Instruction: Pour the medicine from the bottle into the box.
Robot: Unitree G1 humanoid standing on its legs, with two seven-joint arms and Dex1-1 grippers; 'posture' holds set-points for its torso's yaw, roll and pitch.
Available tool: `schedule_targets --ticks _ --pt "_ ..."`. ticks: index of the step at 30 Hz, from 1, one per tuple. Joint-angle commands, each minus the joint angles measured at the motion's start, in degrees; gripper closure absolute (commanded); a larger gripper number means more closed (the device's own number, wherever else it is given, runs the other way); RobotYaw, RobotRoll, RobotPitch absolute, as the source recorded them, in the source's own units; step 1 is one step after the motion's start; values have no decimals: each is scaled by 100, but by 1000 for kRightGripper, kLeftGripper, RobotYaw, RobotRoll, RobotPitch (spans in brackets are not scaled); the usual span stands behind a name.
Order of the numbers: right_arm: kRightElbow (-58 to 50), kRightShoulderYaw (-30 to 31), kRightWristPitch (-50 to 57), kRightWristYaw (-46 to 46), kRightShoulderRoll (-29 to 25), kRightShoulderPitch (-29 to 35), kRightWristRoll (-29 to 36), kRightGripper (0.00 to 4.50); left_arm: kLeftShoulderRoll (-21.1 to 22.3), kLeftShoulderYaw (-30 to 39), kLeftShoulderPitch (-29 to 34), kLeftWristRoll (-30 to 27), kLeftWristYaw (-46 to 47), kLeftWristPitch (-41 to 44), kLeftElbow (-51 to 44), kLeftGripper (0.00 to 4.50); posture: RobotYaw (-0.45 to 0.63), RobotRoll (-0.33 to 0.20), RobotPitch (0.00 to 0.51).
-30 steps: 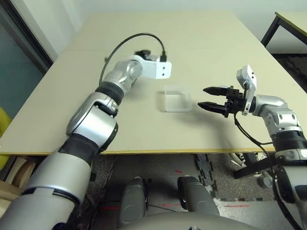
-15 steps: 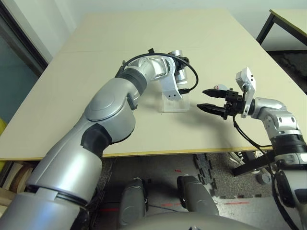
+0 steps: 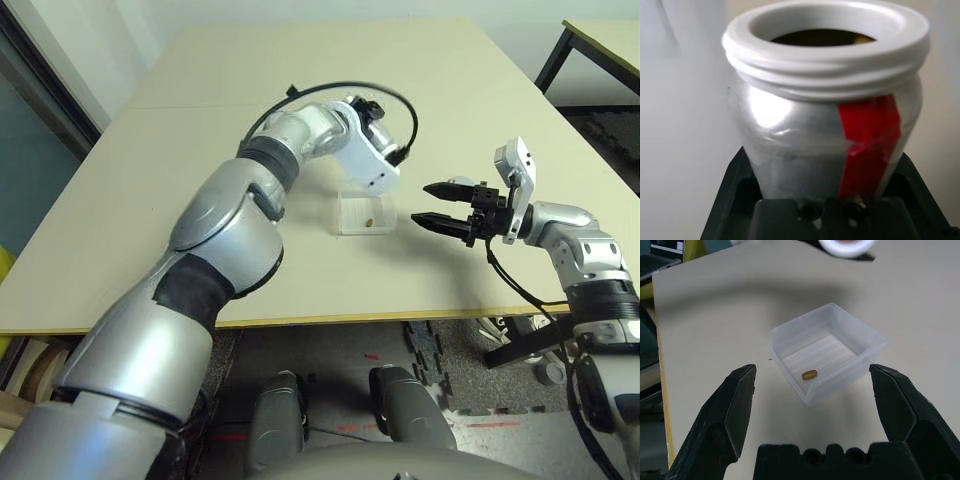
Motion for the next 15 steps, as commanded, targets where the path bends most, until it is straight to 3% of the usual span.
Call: schedule_targets --ticks 1,8,15 --pt "106 -22 -98 27 -27 -66 -53 0 77 1044 118 -1133 -751 845 -146 1703 -189 0 63" --pt "305 60 -350 123 -31 -137 -219 0 176 2362 481 -2444 -932 2023 -610 1703 -171 0 61" --pt "475 109 -525 233 -16 -214 -326 0 321 3282 1159 -3392 -443 2834 -1385 1703 -165 0 59"
